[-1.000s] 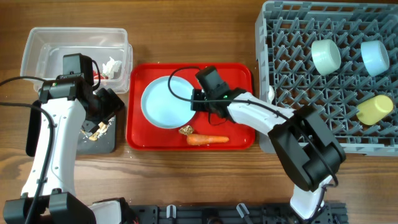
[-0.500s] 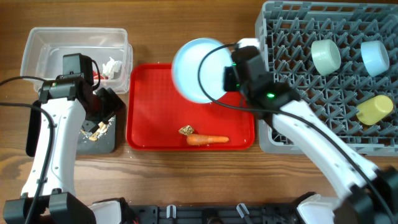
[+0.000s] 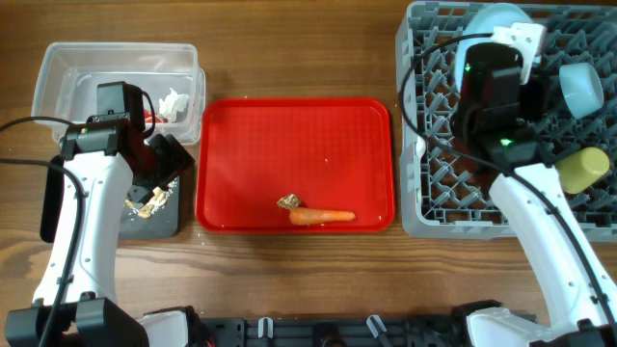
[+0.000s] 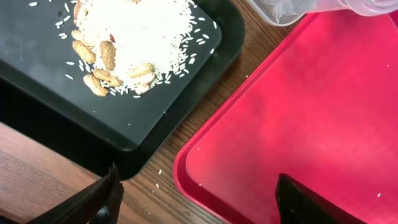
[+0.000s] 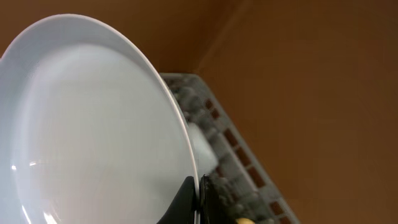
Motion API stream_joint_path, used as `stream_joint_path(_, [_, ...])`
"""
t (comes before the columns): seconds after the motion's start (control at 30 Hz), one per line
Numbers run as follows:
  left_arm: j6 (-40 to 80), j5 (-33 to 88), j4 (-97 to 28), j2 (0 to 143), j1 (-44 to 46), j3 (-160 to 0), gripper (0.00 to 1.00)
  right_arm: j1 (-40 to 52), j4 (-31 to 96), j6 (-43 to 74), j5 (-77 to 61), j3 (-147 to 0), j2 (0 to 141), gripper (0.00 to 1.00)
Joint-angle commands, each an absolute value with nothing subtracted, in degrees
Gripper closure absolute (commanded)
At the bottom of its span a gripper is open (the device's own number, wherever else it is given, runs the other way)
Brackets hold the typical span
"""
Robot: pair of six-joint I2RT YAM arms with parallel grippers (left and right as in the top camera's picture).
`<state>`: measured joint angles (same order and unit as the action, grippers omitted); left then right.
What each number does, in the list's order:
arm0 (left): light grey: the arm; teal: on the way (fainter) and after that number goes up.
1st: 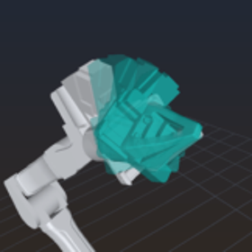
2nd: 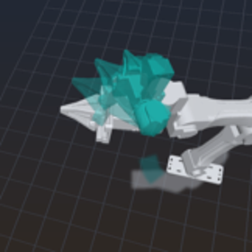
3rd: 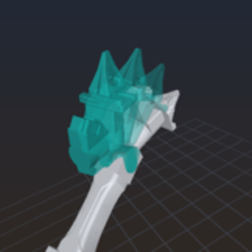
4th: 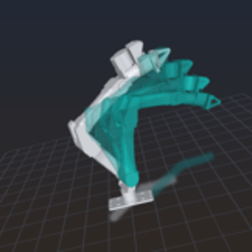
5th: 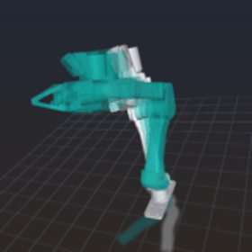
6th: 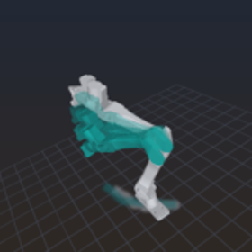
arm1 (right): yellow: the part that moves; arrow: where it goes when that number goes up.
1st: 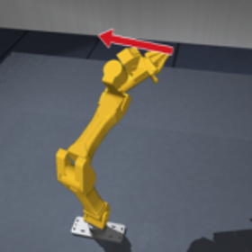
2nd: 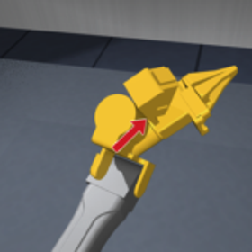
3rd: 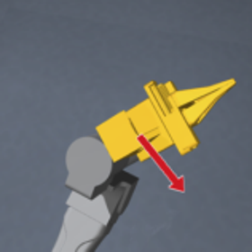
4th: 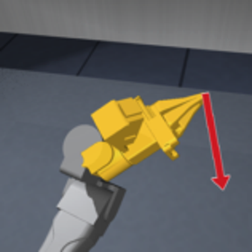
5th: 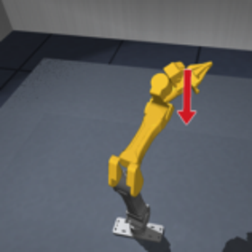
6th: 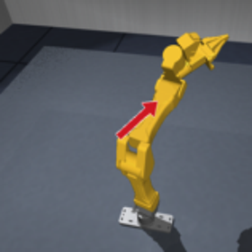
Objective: Sort waste into correct bins and load items into the dishwasher rack
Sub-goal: 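Lift the plate and stand it upright in the dish rack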
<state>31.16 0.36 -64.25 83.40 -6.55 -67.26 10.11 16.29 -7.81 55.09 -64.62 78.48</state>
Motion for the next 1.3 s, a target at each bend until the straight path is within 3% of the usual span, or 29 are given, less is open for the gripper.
stream_joint_path(0.0, [32.0,0.7,-64.1,82.5,-6.8,-67.5,0.2,9.7,17.2,-8.9,57.1,-65.0,81.0,0.96])
stream_joint_path(0.27, [32.0,0.7,-64.1,82.5,-6.8,-67.5,0.2,9.8,19.6,-6.4,53.4,-64.1,89.5,0.96])
stream_joint_path(0.43, [32.0,0.7,-64.1,82.5,-6.8,-67.5,0.2,10.2,22.8,-2.3,43.2,-64.1,90.1,0.95])
stream_joint_path(0.63, [32.0,0.7,-64.1,82.5,-6.8,-67.5,0.2,17.3,23.2,-1.1,42.3,-64.1,89.2,0.94])
stream_joint_path(0.7, [32.0,0.7,-64.1,82.5,-6.8,-67.5,0.2,19.6,22.8,-1.4,42.3,-64.1,88.9,0.86])
stream_joint_path(0.83, [32.0,0.7,-64.1,82.5,-6.8,-67.5,0.2,22.5,23.9,-1.3,42.3,-64.1,88.8,0.55])
stream_joint_path(1.1, [32.0,1.3,-64.1,82.5,-6.8,-67.5,0.2,22.7,25.9,1.5,40.2,-64.2,80.3,0.3])
stream_joint_path(1.27, [31.9,4.2,-64.1,82.5,-6.4,-67.5,0.19,22.3,31.3,1.7,27.8,-64.2,71.2,0.27])
